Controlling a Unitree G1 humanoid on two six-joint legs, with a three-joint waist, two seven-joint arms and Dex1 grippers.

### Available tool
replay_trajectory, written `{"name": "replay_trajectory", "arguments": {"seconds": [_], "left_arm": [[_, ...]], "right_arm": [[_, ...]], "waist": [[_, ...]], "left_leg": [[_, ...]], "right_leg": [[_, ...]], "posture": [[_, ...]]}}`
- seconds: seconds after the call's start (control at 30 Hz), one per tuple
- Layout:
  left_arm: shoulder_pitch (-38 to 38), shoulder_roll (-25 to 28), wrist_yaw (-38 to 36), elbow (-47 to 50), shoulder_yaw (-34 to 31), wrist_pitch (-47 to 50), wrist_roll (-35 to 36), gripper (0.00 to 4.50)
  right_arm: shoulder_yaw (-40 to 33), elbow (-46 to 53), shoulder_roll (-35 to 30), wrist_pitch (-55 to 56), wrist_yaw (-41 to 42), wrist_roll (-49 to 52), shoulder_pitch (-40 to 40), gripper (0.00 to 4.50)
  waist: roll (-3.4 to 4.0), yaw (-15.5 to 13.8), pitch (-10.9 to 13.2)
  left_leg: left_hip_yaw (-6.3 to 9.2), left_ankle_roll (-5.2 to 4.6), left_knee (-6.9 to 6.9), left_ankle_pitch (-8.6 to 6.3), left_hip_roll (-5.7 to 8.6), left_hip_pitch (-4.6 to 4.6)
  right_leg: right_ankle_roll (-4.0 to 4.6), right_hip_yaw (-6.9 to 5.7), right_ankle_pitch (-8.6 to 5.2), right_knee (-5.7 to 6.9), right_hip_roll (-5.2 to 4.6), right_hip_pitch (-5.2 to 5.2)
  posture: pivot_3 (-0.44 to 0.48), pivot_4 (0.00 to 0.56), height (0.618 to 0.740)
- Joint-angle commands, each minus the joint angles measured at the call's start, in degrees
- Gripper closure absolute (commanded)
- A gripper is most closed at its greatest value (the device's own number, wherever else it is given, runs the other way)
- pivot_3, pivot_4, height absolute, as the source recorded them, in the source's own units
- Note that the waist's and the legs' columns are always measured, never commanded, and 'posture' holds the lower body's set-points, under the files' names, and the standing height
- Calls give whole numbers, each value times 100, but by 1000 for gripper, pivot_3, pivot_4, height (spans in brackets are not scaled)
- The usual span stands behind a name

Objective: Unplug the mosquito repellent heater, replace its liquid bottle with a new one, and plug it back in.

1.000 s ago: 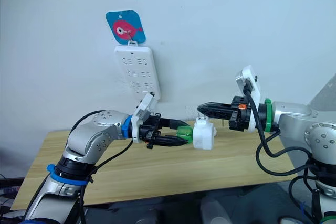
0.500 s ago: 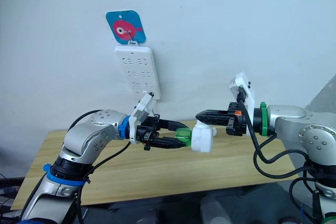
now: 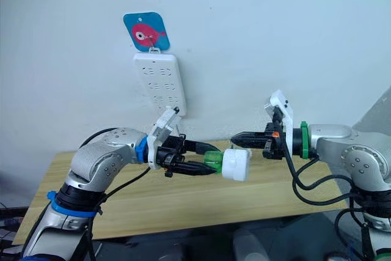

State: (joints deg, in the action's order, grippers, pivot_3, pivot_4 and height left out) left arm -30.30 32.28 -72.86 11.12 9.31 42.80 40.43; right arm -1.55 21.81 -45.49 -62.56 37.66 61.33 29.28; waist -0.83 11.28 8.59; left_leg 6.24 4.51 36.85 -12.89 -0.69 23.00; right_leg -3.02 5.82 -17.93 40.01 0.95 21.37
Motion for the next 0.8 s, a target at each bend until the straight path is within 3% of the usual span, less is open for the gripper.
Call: {"name": "replay_trajectory", "arguments": {"seconds": [0.03,0.33,0.8], "left_arm": [[-184,20,84,181,-310,303,412,2156],[-353,-62,412,-22,-598,1120,1032,2156],[-361,-191,680,-277,-662,973,932,2156]], "right_arm": [[-224,-32,66,124,-55,-140,-140,4500],[-246,397,178,-172,154,375,-473,4500],[-481,702,195,-625,-71,1539,-479,4500]], "waist": [[0,0,0],[0,14,0],[0,0,0]], "left_leg": [[0,0,0,0,0,0],[1,0,0,0,0,-1],[1,0,1,0,0,0]], "right_leg": [[0,0,0,0,0,0],[0,-1,0,1,1,0],[0,-1,0,1,1,-1]], "posture": [[-218,57,733],[-219,56,733],[-222,63,733]]}}
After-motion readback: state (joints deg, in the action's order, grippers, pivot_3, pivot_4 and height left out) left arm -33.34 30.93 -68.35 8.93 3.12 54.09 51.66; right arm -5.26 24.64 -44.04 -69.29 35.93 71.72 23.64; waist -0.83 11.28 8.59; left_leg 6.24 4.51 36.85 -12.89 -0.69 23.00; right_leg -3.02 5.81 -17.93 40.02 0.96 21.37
